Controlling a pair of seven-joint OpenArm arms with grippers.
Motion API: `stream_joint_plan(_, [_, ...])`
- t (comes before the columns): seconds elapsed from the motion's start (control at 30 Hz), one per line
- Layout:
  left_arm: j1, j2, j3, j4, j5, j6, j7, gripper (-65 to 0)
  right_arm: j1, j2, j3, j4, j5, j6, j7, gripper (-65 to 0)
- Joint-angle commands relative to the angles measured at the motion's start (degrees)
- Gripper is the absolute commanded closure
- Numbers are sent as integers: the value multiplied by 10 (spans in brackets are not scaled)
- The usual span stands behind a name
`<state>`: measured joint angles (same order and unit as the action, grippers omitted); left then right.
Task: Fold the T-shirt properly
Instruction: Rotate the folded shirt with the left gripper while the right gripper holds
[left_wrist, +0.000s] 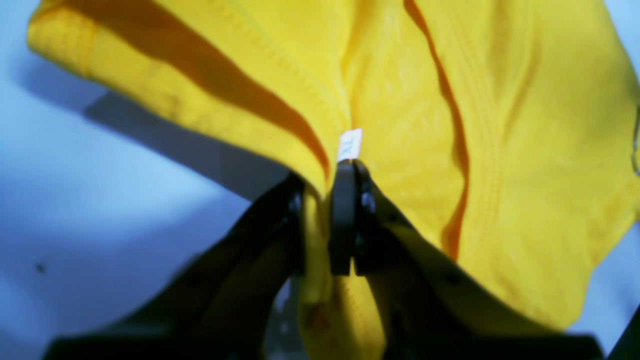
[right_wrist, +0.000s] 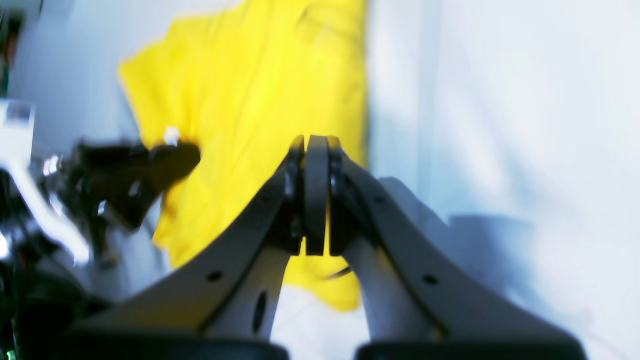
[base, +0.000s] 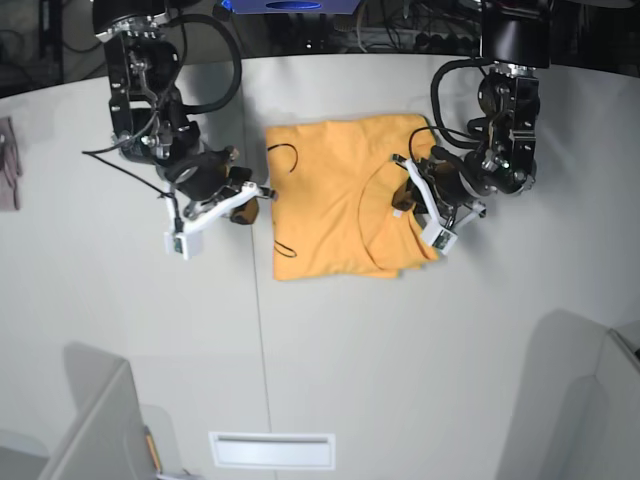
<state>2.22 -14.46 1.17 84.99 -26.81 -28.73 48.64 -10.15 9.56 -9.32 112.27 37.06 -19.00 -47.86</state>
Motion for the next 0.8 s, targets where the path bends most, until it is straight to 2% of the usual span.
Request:
stream_joint_plan(0.0, [-10,-23,18,4,29,3,15,0,-7,2,16,9,3,4,13,0])
stream_joint_plan(0.17, [-70,-110,169,8,33,3,13,0,-42,2,68,8,3,4,46,0])
stream_joint_plan(0.3, [-124,-150,269,9,33,3,11,0,-57,-19,104,5,3,4,46,0])
stream_joint_plan(0.43, [-165,-174,342,8,33,2,-45,0,-60,-39,136,-28,1,4,44,0])
stream_joint_plan(0.53, [-202,-186,416,5,33,-24,-82,0,-62,-42,141,-46,1,4,46,0])
stream_joint_plan(0.63, [-240,-185,478,3,34,-41,-85,0,-67,-42,142,-51,1,3,58,0])
stream_joint_plan(0.77, [-297,-184,534,3,34,-42,-88,0,-74,-42,142,-53,1,2,97,0])
